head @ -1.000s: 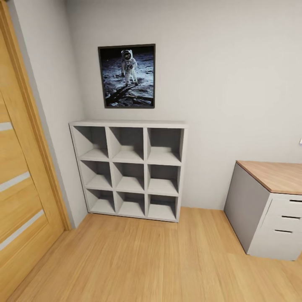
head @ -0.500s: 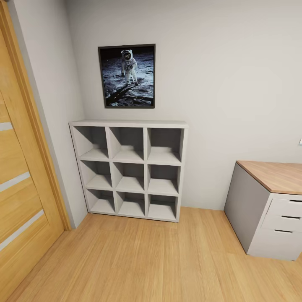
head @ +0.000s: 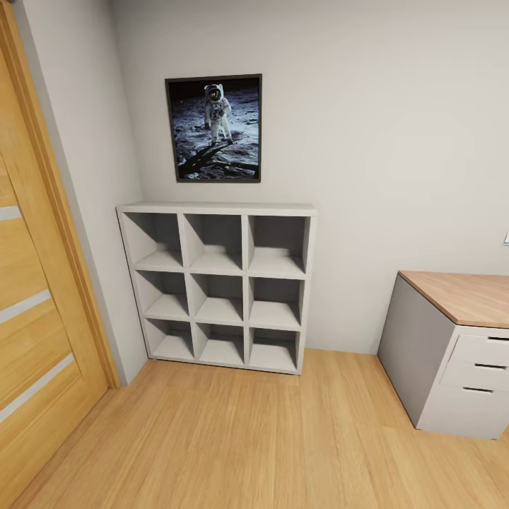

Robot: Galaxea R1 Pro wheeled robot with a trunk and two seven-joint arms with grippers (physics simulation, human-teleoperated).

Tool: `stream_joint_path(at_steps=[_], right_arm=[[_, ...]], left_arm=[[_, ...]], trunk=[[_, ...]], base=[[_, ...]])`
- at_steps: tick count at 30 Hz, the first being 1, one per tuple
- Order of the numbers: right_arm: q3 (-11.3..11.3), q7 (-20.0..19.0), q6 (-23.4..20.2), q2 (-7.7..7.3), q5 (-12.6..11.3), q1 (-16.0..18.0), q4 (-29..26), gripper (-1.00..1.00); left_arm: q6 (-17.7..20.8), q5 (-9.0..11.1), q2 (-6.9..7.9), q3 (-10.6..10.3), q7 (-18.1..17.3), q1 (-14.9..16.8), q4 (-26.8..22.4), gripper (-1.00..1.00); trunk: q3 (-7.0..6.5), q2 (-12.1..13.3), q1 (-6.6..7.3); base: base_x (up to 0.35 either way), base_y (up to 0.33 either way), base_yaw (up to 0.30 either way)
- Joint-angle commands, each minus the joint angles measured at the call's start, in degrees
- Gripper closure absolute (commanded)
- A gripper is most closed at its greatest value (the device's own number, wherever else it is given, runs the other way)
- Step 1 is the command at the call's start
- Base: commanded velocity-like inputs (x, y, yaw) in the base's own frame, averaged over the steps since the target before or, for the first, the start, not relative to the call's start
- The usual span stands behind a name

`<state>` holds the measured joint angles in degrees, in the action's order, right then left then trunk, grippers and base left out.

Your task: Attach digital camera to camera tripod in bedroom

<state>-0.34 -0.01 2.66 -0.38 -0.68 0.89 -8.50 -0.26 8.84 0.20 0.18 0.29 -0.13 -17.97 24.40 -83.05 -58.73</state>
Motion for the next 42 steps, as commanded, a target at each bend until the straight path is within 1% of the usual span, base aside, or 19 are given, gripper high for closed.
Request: stream_joint_path(at_steps=[1,4,5,7,8,9,12,13,14,15,20,30,42], right_arm=[[0.0,0.2,-1.1,0.02,-0.1,0.1,-2.3,-1.00],[0.3,1.4,-5.5,0.09,-0.4,0.6,-9.4,-1.00],[0.5,2.7,-8.6,0.15,-0.6,1.0,-13.6,-1.00],[0.6,4.3,-11.1,0.31,-0.9,1.9,-16.8,-1.00],[0.7,5.8,-12.4,0.43,-1.2,3.1,-18.6,-1.00],[0.7,6.4,-12.8,0.47,-1.4,3.8,-19.1,-1.00],[0.8,7.6,-12.5,0.56,-2.0,5.2,-18.5,-1.00],[0.9,8.1,-11.3,0.59,-2.3,5.7,-17.2,-1.00],[0.9,8.4,-10.5,0.60,-2.3,5.9,-16.5,-1.00],[0.9,9.0,-6.4,0.59,-2.5,6.4,-13.7,-1.00],[1.0,9.3,-4.8,0.63,-2.5,6.6,-12.8,-1.00],[1.0,10.4,-4.0,0.79,-2.5,6.7,-12.3,-1.00],[0.8,10.5,-3.6,0.88,-2.0,6.7,-12.6,-1.00]], left_arm=[[1.2,0.4,0.10,0.0,0.2,0.0,-2.3,-1.00],[4.9,0.3,0.58,-0.1,0.7,0.0,-9.0,-1.00],[7.3,0.3,0.80,-0.1,1.0,0.0,-13.3,-1.00],[9.6,0.4,0.97,-0.1,1.1,0.1,-16.8,-1.00],[11.6,0.6,1.03,-0.1,1.2,0.4,-19.1,-1.00],[12.5,0.7,1.05,-0.1,1.3,0.8,-19.8,-1.00],[14.3,0.9,1.13,-0.1,1.3,2.6,-20.2,-1.00],[14.8,0.8,1.19,-0.1,1.2,4.0,-20.1,-1.00],[15.0,0.8,1.21,-0.1,1.1,4.6,-20.0,-1.00],[15.4,0.5,1.15,-0.1,1.0,6.3,-19.4,-1.00],[15.6,0.4,1.07,-0.2,1.2,6.9,-19.0,-1.00],[15.7,0.7,1.05,0.2,1.4,7.2,-18.7,-1.00],[15.7,0.8,1.20,0.3,1.2,7.2,-19.3,-1.00]], trunk=[[0.06,0.0,0.00],[0.06,0.0,0.00],[0.06,0.0,0.00],[0.06,0.0,0.00],[0.06,0.0,0.00],[0.06,0.0,0.00],[0.06,0.0,0.00],[0.06,0.0,0.00],[0.06,0.0,0.00],[0.06,0.0,0.00],[0.06,0.0,0.00],[0.06,0.0,0.00],[2.22,-4.8,-2.63]], base=[[0.000,0.000,0.000],[0.000,0.000,0.000],[0.000,0.000,0.000],[0.000,0.000,0.000],[0.000,0.000,0.000],[0.000,0.000,0.000],[0.000,0.000,0.000],[0.000,0.000,0.000],[0.000,0.000,0.000],[0.000,0.000,0.000],[0.000,0.000,0.000],[0.000,0.000,0.000],[0.000,0.000,0.000]])
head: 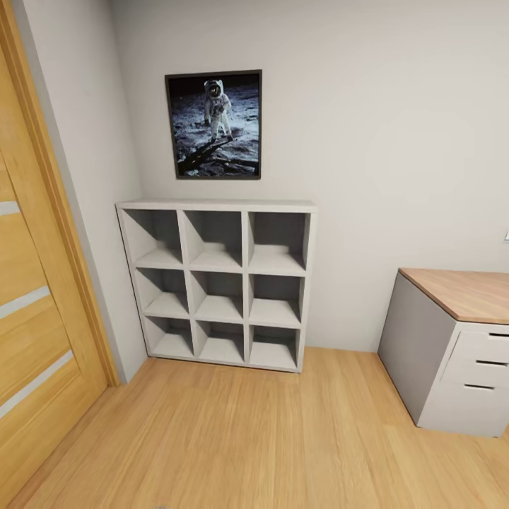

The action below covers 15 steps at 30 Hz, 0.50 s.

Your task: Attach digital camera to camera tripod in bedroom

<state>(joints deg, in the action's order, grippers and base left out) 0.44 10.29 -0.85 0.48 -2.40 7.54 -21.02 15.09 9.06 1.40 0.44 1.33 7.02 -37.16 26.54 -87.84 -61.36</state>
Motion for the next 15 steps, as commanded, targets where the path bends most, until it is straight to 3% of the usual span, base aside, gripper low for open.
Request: stream_joint_path(at_steps=[1,15], right_arm=[[0.0,0.1,0.1,0.03,-0.2,0.0,-0.2,-1.00],[-0.5,-0.2,0.0,0.05,0.0,0.0,-1.9,-1.00]], left_arm=[[0.3,0.6,0.06,0.0,0.0,0.0,-0.1,-1.00],[0.3,0.7,0.23,0.1,0.1,0.0,-0.5,-1.00]], trunk=[[0.25,-0.5,-0.23],[2.76,-6.1,-3.30]], base=[[0.000,0.000,0.000],[0.000,0.000,0.000]])
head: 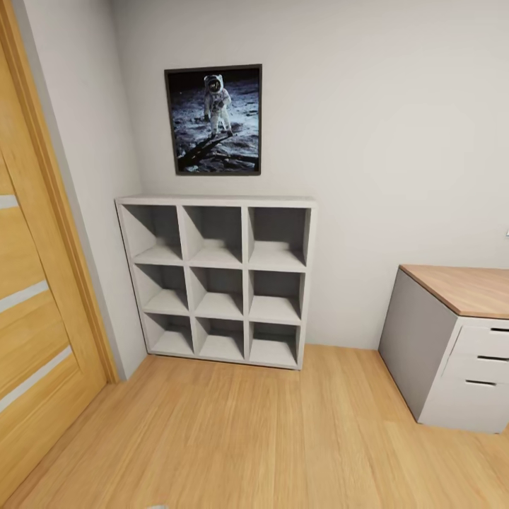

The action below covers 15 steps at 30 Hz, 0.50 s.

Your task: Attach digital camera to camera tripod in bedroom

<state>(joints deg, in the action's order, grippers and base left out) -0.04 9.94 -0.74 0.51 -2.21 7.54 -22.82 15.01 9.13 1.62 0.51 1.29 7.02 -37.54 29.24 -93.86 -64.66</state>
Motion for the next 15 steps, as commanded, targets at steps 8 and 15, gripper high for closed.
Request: stream_joint_path(at_steps=[8,15], right_arm=[[0.2,0.1,-0.3,-0.19,-0.3,0.0,0.4,-1.00],[0.2,0.1,-0.4,-0.14,-0.3,0.0,0.4,-1.00]], left_arm=[[0.4,0.2,-0.46,-0.1,0.4,0.0,-1.0,-1.00],[0.5,0.3,-0.14,0.2,0.4,0.0,-1.4,-1.00]], trunk=[[1.50,-3.3,-1.76],[2.76,-6.1,-3.30]], base=[[0.000,0.000,0.000],[0.000,0.000,0.000]])
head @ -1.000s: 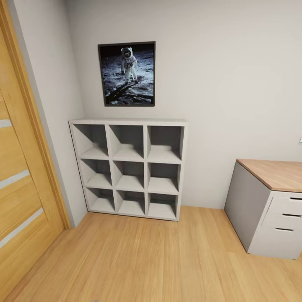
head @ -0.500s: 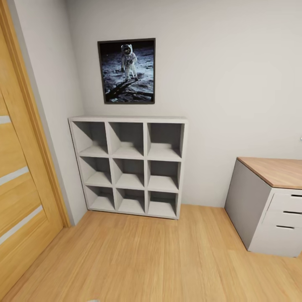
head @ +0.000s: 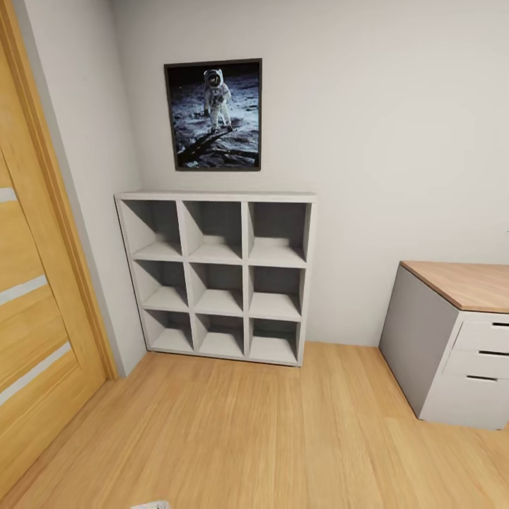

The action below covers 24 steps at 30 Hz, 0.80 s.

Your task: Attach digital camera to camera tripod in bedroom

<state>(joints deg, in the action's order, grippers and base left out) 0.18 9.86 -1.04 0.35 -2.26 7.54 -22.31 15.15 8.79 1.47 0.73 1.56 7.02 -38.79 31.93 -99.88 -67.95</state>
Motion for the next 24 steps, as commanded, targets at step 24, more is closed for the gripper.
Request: stream_joint_path(at_steps=[24], right_arm=[[0.0,0.2,0.3,0.13,-0.1,0.0,-0.5,-1.00]], left_arm=[[0.3,1.0,-0.03,0.1,-0.1,0.0,0.7,-1.00]], trunk=[[4.38,-9.7,-5.27]], base=[[0.000,0.000,0.000]])
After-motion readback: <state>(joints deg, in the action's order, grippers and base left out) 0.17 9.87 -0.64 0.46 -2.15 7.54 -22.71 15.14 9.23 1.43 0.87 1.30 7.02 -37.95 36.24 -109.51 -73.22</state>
